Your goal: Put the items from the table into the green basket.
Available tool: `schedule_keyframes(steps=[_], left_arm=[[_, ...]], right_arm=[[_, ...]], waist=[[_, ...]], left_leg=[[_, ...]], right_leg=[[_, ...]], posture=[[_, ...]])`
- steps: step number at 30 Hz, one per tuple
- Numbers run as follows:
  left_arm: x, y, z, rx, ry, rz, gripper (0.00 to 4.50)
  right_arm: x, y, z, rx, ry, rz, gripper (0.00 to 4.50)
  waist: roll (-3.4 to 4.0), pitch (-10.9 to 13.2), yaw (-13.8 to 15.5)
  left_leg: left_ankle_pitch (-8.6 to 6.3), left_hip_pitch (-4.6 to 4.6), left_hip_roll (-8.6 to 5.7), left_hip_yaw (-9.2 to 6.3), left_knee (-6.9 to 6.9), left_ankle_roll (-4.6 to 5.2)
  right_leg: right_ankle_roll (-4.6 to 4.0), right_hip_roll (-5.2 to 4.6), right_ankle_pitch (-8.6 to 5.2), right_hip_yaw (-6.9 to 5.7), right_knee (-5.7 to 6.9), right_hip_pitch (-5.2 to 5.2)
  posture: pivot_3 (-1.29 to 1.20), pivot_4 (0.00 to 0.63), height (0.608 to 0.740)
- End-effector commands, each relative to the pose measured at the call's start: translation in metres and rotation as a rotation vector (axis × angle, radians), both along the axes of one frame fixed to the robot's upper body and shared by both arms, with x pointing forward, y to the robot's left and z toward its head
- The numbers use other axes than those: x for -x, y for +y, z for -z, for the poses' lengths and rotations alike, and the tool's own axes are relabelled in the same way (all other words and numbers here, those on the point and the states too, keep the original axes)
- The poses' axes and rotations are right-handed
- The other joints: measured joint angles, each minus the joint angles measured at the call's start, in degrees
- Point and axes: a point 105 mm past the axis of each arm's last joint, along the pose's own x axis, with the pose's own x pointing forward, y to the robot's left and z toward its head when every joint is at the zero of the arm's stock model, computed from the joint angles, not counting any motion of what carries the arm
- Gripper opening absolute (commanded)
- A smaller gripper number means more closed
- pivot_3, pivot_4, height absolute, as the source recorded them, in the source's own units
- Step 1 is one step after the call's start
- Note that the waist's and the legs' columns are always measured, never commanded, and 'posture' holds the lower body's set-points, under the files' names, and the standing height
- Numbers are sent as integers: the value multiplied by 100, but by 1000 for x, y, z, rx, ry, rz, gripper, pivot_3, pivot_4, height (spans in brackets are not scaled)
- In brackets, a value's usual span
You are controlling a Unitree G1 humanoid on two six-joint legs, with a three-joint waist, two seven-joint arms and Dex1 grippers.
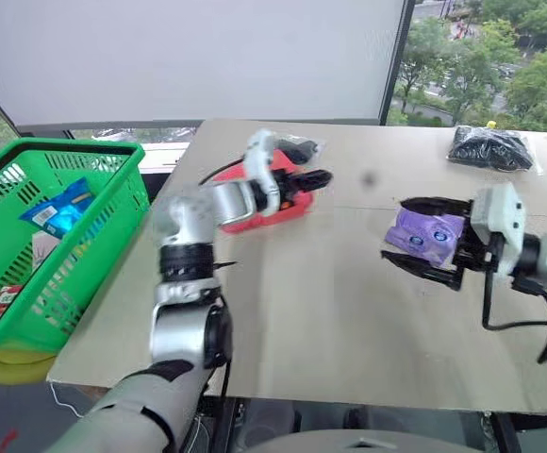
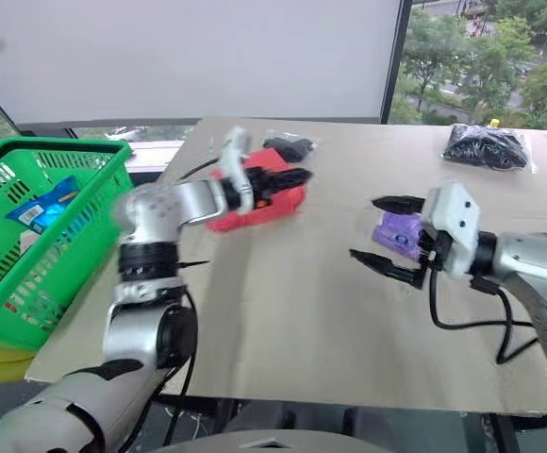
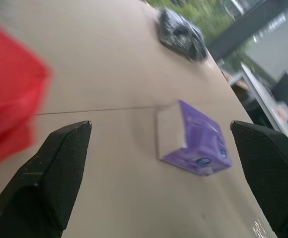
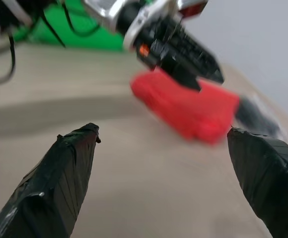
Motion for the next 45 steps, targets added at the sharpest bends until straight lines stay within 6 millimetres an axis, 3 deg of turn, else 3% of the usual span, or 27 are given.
schedule_keyframes(steps=[1,4,8,13,17,19,23,25,28,32,35,40,44,45], left_arm=[[-9,-29,18,-85,-21,65,4458],[-16,-54,36,-158,-38,112,4458],[-18,-77,47,-186,-50,151,4458],[-17,-91,56,-251,-81,159,4458],[-16,-90,77,-406,-150,155,4458],[-15,-93,83,-438,-192,158,4458],[-21,-95,71,-511,-369,193,4458],[-25,-92,65,-552,-454,208,4458],[-32,-80,53,-701,-718,292,4458],[-22,-75,46,-720,-897,456,4458],[-15,-85,41,-772,-1022,557,4458],[-12,-107,49,-921,-1059,615,4458],[-18,-108,65,-1187,-1101,629,4458],[-17,-108,69,-1240,-1128,640,4227]], right_arm=[[4,-20,-7,39,17,133,4500],[4,-42,-4,68,48,287,4500],[13,-50,-2,60,60,368,4500],[25,-51,-1,43,61,413,4500],[30,-51,3,26,73,456,4500],[34,-62,11,21,115,541,4500],[37,-83,19,40,138,697,4500],[36,-85,17,26,125,717,4500],[36,-85,15,17,113,719,4500],[37,-85,15,4,123,713,4500],[38,-86,19,8,147,714,4500],[37,-90,23,23,166,728,4500],[37,-86,23,25,166,721,4500],[38,-86,22,23,164,721,4500]], waist=[[3,-1,-144],[3,1,-329],[7,1,-604],[19,2,-890],[25,8,-1023],[30,9,-1118],[38,9,-1237],[42,8,-1328],[45,8,-1496],[48,8,-1691],[47,9,-1702],[46,9,-1686],[46,10,-1732],[46,10,-1746]], left_leg=[[0,1,0,3,-2,1],[0,-3,1,8,-2,2],[0,-3,6,21,-1,3],[-4,2,19,53,-3,10],[-21,51,22,73,-7,40],[-22,52,23,80,-7,41],[-24,56,31,93,-9,45],[-29,60,32,111,-9,53],[-35,62,32,121,-10,61],[-36,68,42,131,-15,62],[-38,66,43,129,-15,65],[-51,55,30,131,-7,90],[-67,55,27,150,-5,117],[-70,58,28,156,-5,122]], right_leg=[[0,1,0,3,-4,0],[0,2,0,6,-7,0],[1,11,0,16,-5,1],[7,33,-1,50,2,21],[12,80,-3,78,2,58],[15,85,-4,92,2,58],[20,87,-7,105,2,60],[25,85,-8,120,2,58],[41,87,-15,128,2,59],[52,77,-20,142,1,59],[54,80,-21,138,0,59],[78,81,-25,136,-9,59],[100,80,-35,157,-15,60],[103,82,-37,165,-15,59]], posture=[[-55,0,740],[-115,0,740],[-164,0,740],[-208,0,740],[-258,0,740],[-293,0,740],[-329,0,740],[-334,0,740],[-346,0,740],[-312,0,740],[-300,0,740],[-313,0,740],[-325,0,740],[-342,0,740]])
